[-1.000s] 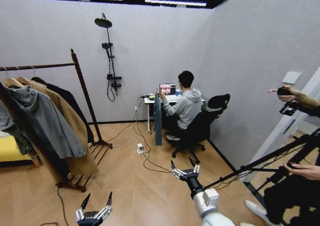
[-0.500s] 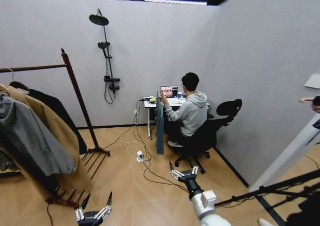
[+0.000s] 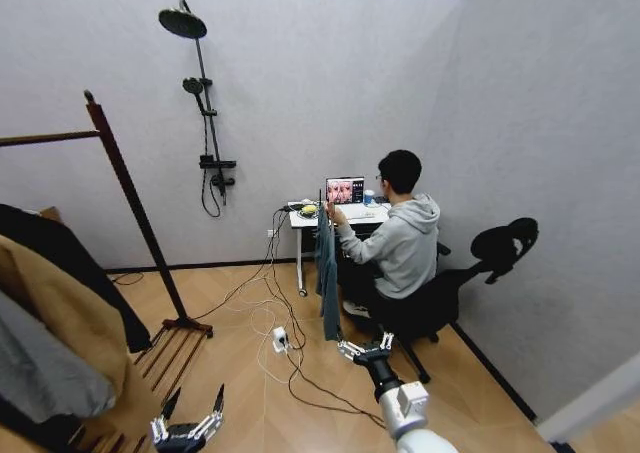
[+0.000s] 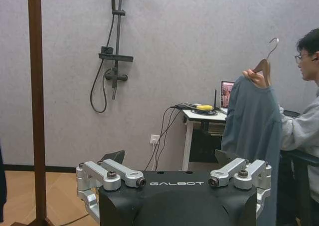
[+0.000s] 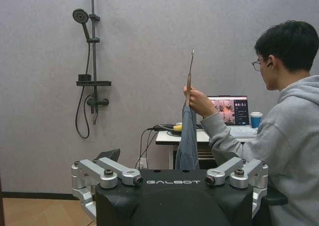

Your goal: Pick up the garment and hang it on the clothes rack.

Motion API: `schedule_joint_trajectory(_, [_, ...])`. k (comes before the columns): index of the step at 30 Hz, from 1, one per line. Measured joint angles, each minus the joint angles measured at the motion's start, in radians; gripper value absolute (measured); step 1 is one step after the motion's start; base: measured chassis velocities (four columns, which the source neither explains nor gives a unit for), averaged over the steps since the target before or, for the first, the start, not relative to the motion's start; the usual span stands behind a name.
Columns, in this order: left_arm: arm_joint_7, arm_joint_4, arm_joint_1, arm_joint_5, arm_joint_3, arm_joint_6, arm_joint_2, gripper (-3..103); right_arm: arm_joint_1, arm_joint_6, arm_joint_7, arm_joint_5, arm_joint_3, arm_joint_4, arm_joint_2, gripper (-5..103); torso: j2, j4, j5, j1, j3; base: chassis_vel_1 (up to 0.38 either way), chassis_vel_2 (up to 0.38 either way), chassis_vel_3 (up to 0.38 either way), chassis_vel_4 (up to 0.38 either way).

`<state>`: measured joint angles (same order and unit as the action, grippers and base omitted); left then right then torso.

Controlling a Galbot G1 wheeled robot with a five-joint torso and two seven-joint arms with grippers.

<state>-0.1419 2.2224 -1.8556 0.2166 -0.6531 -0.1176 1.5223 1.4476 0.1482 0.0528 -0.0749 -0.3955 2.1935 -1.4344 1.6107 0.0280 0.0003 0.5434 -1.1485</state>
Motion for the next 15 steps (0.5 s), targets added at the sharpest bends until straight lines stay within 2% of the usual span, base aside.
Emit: schedule_joint_trajectory(15, [0.0, 0.0, 0.0, 0.0, 0.0, 0.0, 0.0, 100, -0.125, 0.036, 0.011, -0.03, -0.026, -0.062, 0.063, 100, -0.001, 0.0003, -0.0001, 0.001, 0.0, -0.323, 0.325, 0.327, -0.323])
